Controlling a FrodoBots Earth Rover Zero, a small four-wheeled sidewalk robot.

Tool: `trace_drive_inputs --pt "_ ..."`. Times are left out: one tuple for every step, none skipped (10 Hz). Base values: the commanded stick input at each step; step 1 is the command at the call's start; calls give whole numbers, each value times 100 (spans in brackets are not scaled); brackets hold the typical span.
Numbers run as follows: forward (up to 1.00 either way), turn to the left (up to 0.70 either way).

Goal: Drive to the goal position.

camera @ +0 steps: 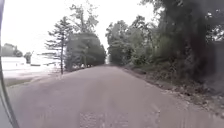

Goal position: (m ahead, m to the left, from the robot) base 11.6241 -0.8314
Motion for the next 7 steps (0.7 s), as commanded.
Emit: trace_drive_inputs --pt "70 0" --pt "70 0" --pt "70 0" --pt "70 0" --pt "70 0" --pt "70 0" --pt "70 0"
